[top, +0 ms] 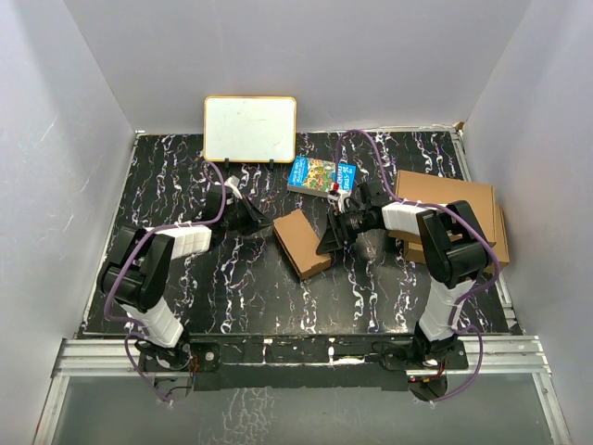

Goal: Fold the paper box

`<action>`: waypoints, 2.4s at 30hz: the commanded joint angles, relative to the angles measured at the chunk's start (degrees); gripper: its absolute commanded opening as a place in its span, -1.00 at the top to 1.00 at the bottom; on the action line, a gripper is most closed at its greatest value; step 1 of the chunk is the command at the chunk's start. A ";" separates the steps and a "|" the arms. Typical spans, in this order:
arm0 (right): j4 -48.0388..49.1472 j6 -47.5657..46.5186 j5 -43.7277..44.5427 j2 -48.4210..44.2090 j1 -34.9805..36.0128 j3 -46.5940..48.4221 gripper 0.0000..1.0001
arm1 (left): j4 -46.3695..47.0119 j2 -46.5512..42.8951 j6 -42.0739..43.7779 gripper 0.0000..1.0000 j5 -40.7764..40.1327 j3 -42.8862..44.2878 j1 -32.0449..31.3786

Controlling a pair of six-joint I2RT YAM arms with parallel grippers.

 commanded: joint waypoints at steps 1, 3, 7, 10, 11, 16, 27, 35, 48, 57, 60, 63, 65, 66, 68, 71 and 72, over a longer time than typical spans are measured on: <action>-2.28 -5.20 6.63 1.41 0.85 0.99 -0.34 | -2.81 -3.04 1.78 0.78 0.85 -0.19 -0.03; -4.66 -7.23 6.46 0.37 0.64 2.42 -0.40 | -3.86 -7.79 3.14 0.52 -0.37 -0.81 -0.08; -6.44 -11.23 6.90 -4.83 0.11 3.54 -0.52 | -6.05 -19.30 5.82 0.20 -3.21 -3.71 -0.03; -7.13 -14.48 6.55 -10.19 -0.34 3.25 -0.58 | -5.61 -27.53 6.00 0.13 -2.97 -8.24 -0.05; -7.76 -16.00 6.03 -11.63 -0.54 3.19 -0.58 | -5.46 -30.08 5.64 0.13 -2.20 -9.73 -0.11; -11.37 -28.82 -0.03 -19.68 -1.58 1.27 -0.57 | -4.40 -39.16 1.96 0.56 0.66 -17.71 -2.37; -12.32 -57.60 8.30 -22.29 -1.64 -7.16 0.84 | -12.64 -36.65 7.00 1.00 -14.57 -22.21 -20.98; -4.49 -49.87 15.01 -19.25 2.00 -9.30 0.84 | -5.92 -23.91 6.00 1.00 -17.22 -17.87 -27.05; -2.34 -47.41 20.64 -17.45 7.69 -9.82 0.82 | -10.84 -13.45 2.11 1.00 -18.69 -8.58 -30.18; -2.58 -46.93 20.01 -18.09 9.27 -10.13 0.82 | -12.68 -12.13 0.36 1.00 -17.77 -5.81 -30.22; -3.64 -46.46 19.58 -17.89 10.58 -9.60 0.82 | -13.16 -11.34 -0.86 1.00 -16.80 -4.32 -30.23; -4.74 -46.10 19.39 -18.13 12.64 -9.00 0.82 | -14.54 -11.09 -2.60 1.00 -16.24 -2.92 -30.18; -5.27 -45.83 19.29 -18.25 13.56 -8.78 0.82 | -15.60 -11.08 -3.67 1.00 -16.12 -2.05 -30.19; -5.60 -45.74 19.06 -18.34 14.20 -8.57 0.82 | -16.17 -11.16 -4.18 1.00 -16.10 -1.76 -30.20; -6.23 -45.42 18.66 -18.31 14.99 -8.28 0.82 | -16.78 -11.44 -4.79 1.00 -16.39 -1.40 -30.17; -7.20 -45.33 17.85 -18.48 16.31 -7.88 0.82 | -18.43 -11.94 -5.20 1.00 -17.12 -0.89 -30.12; -7.98 -45.44 17.38 -18.48 16.73 -7.74 0.82 | -19.19 -12.20 -5.25 1.00 -17.61 -0.76 -30.08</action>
